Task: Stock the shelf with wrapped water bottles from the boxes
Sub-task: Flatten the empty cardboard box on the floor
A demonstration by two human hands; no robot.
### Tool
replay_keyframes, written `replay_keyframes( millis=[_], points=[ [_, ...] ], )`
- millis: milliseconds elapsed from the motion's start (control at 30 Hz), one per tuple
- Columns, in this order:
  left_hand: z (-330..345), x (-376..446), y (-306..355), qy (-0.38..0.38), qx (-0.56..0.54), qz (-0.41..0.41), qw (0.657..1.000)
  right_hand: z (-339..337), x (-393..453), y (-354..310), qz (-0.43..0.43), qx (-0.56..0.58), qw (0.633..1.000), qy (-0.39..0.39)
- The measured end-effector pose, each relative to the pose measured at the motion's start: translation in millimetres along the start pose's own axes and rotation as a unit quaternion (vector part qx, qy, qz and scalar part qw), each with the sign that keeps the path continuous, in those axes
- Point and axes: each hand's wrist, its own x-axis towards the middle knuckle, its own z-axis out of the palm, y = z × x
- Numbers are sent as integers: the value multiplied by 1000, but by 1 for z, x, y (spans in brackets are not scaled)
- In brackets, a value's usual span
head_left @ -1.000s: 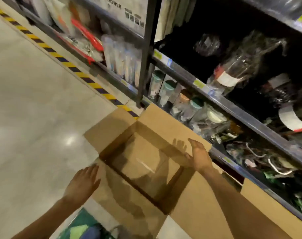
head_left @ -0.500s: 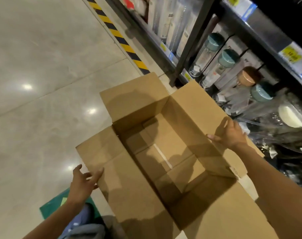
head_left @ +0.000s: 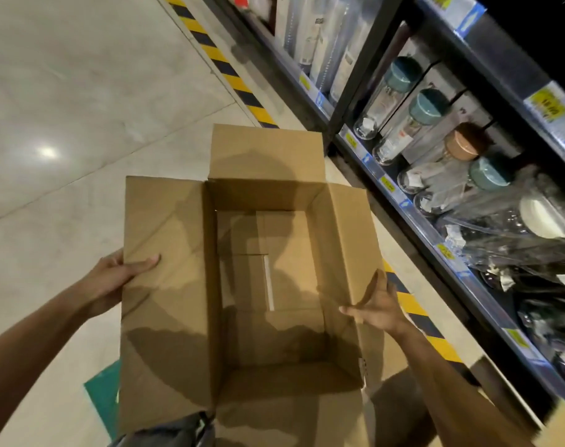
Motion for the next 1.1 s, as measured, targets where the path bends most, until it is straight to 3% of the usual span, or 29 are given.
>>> replay_keyframes(
  millis=[133,300,467,567,667,800,867,967,1100],
  points=[
    [-4,-18,20,3,3,12,1000,1,-12,-6,21,-2,1000,-7],
    [-9,-72,104,-80,11,73,994,-6,-60,-11,-31,93,993,-69],
    [18,-117,176,-115,12,70,991,-2,-117,-15,28,134,988,-72],
    [47,-132,191,-59,44,71,995,12,-140,-16,30,73,993,-90],
    [87,-133,172,-5,134,130,982,26,-147,-24,46,62,992,-103],
    [157,-128,92,-27,265,272,925,21,-158,-20,80,198,975,66],
    [177,-119,51,-33,330,272,903,7,-171,-29,41,282,952,116],
    [198,-105,17,-65,393,245,884,-11,-185,-57,-25,339,933,120],
    [198,-111,22,-199,372,231,877,-22,-190,-97,-49,337,929,144]
  ],
)
